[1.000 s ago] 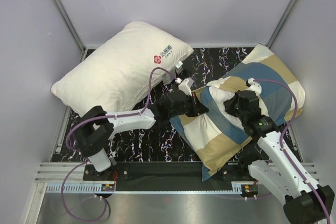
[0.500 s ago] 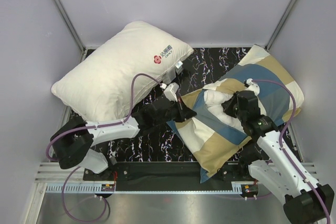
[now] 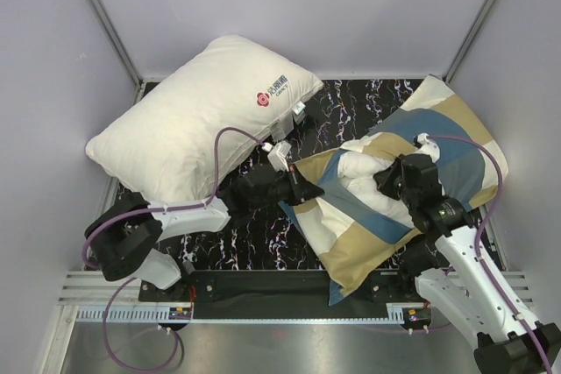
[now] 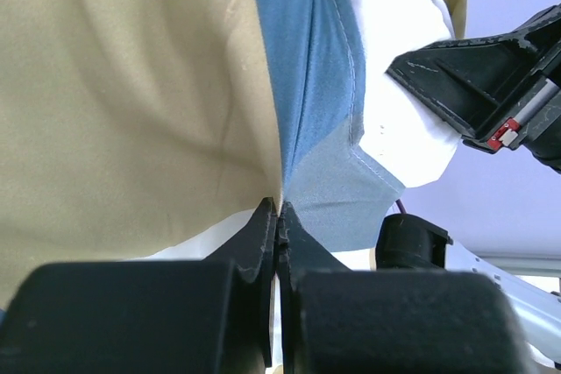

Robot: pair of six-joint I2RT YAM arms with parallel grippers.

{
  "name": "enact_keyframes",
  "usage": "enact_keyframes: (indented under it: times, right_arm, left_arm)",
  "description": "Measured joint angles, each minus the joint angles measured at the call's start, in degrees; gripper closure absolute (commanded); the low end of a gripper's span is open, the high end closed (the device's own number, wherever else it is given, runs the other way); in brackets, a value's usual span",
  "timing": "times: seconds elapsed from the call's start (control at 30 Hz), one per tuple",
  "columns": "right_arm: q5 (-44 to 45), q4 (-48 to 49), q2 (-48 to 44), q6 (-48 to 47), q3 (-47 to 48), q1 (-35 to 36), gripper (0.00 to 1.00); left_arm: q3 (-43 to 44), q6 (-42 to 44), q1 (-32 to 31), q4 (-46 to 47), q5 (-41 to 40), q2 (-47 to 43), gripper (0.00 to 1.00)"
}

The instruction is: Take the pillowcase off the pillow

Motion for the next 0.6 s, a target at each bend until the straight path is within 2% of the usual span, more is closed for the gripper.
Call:
enact_keyframes:
  times: [0.6]
  right_arm:
    - [0.4,-6.1,-3.1,0.6,2.4,0.2,1.0]
  left_arm:
    - [-3.4,-3.9,3.0,10.2,6.3,4.5,1.0]
